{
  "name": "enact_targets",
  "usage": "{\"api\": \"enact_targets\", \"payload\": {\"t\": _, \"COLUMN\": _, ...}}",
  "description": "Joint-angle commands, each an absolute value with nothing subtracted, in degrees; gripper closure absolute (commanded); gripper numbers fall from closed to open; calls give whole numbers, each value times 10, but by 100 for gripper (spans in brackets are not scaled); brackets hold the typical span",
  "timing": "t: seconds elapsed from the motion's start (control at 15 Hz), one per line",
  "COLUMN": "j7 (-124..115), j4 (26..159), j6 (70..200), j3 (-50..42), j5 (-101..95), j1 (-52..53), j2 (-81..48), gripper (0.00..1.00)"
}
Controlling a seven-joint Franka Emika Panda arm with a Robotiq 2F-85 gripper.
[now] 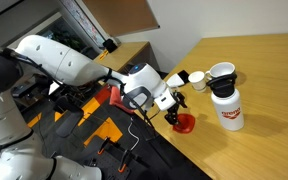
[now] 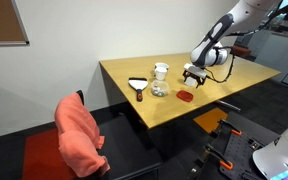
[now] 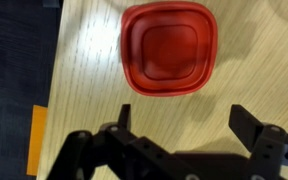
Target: Uncover the lunchbox, pour the sweets in the cup into it, and then cover it
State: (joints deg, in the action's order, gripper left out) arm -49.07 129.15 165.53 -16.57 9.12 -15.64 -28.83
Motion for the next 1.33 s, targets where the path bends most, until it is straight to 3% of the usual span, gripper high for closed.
{"api": "enact_targets", "payload": {"t": 0.0, "j7": -408, "j4": 1304, "j6": 1671, "j3": -143, "j5": 137, "j1": -184, "j2": -287, "gripper": 0}}
{"api": "enact_targets", "payload": {"t": 0.4, "j7": -257, "j4": 1299, "j6": 1664, "j3": -98, "j5": 211, "j1": -234, "j2": -308, "gripper": 0}}
{"api": "enact_targets", "payload": {"t": 0.47, "j7": -283, "j4": 1296, "j6": 1652, "j3": -129, "j5": 208, "j1": -199, "j2": -309, "gripper": 0}}
{"api": "enact_targets", "payload": {"t": 1.27, "j7": -204, "j4": 1366, "j6": 1701, "j3": -113, "j5": 214, "j1": -216, "j2": -285, "gripper": 0}}
